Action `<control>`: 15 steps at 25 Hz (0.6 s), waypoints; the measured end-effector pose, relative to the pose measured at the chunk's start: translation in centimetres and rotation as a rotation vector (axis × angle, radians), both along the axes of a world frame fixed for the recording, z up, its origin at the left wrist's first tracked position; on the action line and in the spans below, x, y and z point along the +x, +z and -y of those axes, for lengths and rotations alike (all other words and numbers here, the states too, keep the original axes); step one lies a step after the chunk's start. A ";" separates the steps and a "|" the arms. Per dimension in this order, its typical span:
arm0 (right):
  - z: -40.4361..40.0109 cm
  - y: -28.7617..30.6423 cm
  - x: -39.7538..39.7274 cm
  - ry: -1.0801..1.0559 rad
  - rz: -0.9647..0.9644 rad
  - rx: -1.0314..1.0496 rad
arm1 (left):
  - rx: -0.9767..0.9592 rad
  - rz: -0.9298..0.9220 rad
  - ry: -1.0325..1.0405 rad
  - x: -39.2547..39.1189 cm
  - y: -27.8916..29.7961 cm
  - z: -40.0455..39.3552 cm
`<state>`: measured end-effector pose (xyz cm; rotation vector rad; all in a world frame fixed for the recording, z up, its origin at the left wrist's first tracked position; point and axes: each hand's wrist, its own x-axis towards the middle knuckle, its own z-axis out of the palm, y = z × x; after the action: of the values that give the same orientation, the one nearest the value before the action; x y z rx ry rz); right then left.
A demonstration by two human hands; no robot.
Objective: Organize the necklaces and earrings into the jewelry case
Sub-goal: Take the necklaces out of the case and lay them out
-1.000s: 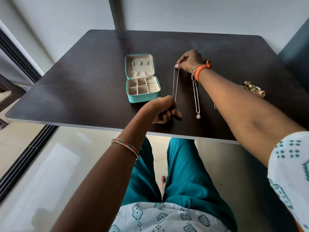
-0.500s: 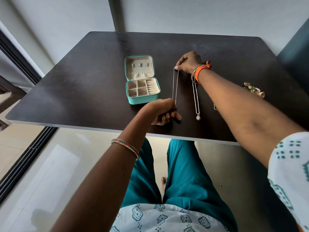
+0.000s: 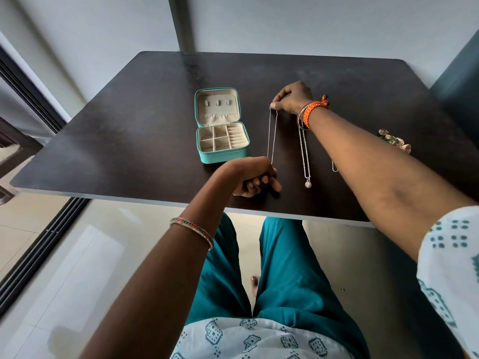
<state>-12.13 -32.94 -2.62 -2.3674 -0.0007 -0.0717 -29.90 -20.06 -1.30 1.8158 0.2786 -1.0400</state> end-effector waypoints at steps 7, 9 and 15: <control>-0.7 3.7 -0.6 0.018 0.071 0.125 | -0.092 0.118 0.000 -1.6 -0.3 -1.3; -0.6 4.8 -1.2 0.017 0.114 0.177 | -0.150 0.159 0.018 -2.0 -0.1 -2.2; -1.5 7.9 -6.6 0.126 0.187 0.407 | -0.261 0.658 0.329 -2.3 3.3 -5.5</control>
<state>-18.76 -31.44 5.27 -1.9418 -0.2066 -0.2109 -32.18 -14.58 2.05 1.6961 0.0313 -0.2083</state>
